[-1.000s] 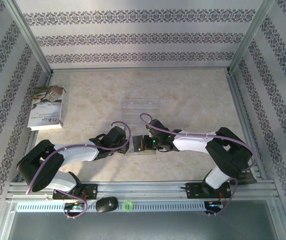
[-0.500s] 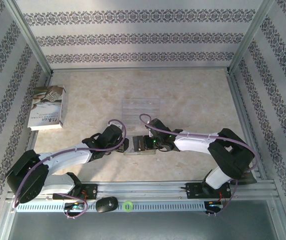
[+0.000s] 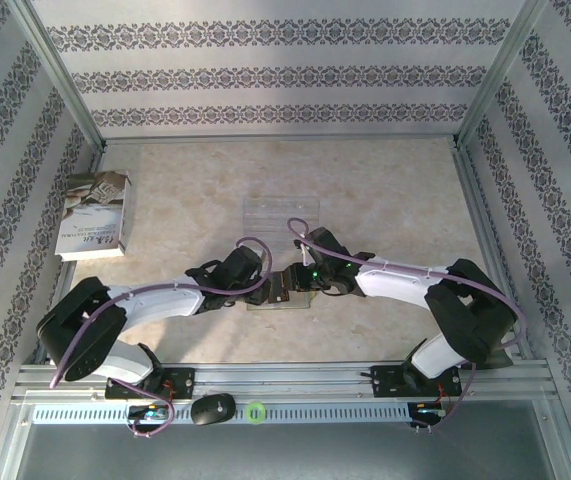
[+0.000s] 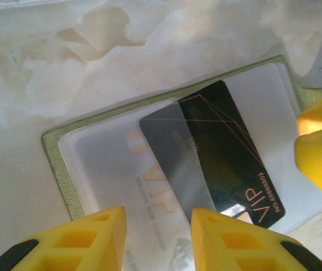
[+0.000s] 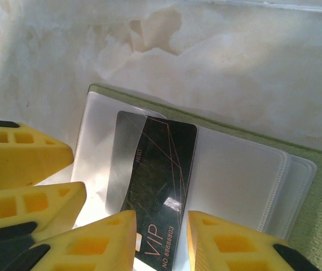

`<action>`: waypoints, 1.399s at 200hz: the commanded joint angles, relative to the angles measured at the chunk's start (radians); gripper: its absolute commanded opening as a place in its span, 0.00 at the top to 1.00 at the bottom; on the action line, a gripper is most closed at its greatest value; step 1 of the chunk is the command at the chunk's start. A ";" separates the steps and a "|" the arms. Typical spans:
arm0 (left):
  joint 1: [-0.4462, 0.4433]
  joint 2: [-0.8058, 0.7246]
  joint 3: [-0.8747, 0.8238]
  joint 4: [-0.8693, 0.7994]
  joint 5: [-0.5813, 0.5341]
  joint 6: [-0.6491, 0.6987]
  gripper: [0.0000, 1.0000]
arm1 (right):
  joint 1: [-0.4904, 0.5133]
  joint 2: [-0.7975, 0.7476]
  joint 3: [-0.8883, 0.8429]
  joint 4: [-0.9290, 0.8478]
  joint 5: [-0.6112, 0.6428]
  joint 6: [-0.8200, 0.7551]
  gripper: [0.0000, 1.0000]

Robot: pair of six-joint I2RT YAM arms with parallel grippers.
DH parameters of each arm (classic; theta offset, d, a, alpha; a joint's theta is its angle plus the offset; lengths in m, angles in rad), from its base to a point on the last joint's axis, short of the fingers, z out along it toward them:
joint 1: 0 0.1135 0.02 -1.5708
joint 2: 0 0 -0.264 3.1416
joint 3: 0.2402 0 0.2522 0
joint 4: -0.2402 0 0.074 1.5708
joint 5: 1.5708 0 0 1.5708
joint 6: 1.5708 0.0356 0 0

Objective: Take the credit cards out of the card holder

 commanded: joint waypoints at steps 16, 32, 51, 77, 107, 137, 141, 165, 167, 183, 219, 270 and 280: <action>-0.007 0.043 0.020 0.022 -0.029 0.024 0.64 | -0.015 0.040 0.027 -0.009 -0.048 -0.028 0.70; -0.007 0.056 0.016 0.022 -0.033 0.021 0.64 | -0.016 0.055 0.033 -0.015 -0.052 -0.030 0.70; -0.007 0.055 0.006 0.016 -0.037 0.013 0.64 | -0.018 0.068 0.039 -0.019 -0.055 -0.034 0.71; -0.007 0.057 -0.010 0.019 -0.028 0.003 0.65 | -0.021 0.083 0.041 -0.020 -0.052 -0.034 0.71; -0.006 0.070 -0.018 0.024 -0.018 -0.006 0.66 | -0.021 0.104 0.045 -0.008 -0.064 -0.031 0.71; -0.007 0.075 -0.029 0.034 -0.006 -0.013 0.67 | -0.022 0.122 0.047 0.016 -0.094 -0.021 0.71; -0.007 0.077 -0.030 0.034 -0.005 -0.014 0.67 | -0.022 0.124 0.047 0.021 -0.099 -0.020 0.71; -0.007 0.080 -0.034 0.033 0.000 -0.019 0.68 | -0.023 0.115 0.041 0.041 -0.110 -0.010 0.71; -0.007 0.078 -0.033 0.034 0.000 -0.020 0.68 | -0.022 0.113 0.040 0.041 -0.110 -0.010 0.71; -0.007 0.070 -0.037 0.033 0.002 -0.022 0.68 | -0.021 0.106 0.038 0.050 -0.116 -0.008 0.73; -0.007 0.062 -0.038 0.030 0.009 -0.023 0.68 | -0.021 0.131 0.040 0.063 -0.120 0.004 0.78; -0.008 0.038 -0.058 0.029 0.000 -0.037 0.67 | -0.036 0.097 -0.010 0.087 -0.089 0.020 0.95; -0.007 0.031 -0.063 0.028 -0.003 -0.036 0.67 | -0.043 0.080 -0.022 0.086 -0.086 0.020 0.97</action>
